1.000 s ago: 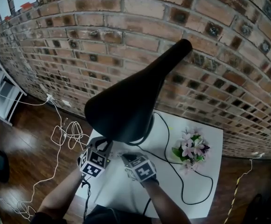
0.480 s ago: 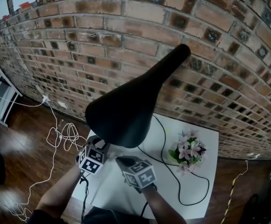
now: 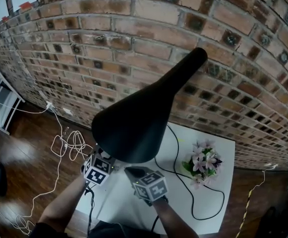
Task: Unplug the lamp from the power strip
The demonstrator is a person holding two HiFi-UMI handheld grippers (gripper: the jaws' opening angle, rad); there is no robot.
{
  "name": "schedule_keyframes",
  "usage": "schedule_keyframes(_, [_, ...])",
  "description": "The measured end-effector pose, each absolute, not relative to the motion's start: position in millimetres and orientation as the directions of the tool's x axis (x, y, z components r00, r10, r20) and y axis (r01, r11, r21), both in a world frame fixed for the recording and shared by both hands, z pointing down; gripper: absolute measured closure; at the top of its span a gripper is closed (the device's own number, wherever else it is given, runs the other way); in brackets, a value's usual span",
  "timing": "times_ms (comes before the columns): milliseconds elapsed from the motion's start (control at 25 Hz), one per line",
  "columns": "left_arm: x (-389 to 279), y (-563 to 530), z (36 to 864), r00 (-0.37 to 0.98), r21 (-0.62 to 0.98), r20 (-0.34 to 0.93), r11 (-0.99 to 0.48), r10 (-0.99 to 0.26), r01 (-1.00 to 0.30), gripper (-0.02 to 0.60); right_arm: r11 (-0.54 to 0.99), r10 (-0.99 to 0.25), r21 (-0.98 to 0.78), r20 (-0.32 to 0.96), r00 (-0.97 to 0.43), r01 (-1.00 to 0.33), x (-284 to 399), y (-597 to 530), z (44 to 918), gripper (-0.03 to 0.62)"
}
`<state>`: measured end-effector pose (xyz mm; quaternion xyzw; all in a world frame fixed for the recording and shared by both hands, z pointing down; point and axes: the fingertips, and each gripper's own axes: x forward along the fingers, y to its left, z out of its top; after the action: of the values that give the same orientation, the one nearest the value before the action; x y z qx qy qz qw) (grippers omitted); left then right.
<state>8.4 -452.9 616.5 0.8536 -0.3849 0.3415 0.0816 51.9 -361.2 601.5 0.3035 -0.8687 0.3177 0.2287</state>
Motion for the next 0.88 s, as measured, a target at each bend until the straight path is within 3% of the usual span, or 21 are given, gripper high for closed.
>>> schedule_keyframes(640, [-9, -444, 610, 0.474, -0.029, 0.639, -0.635, -0.606, -0.772, 0.413, 0.637, -0.41, -0.405, 0.542, -0.733, -0.656, 41, -365, 584, 0.586])
schedule_keyframes(880, [-18, -433, 601, 0.497, 0.051, 0.62, -0.601, -0.607, -0.797, 0.49, 0.667, -0.461, -0.356, 0.493, -0.738, -0.655, 34, -370, 568, 0.586])
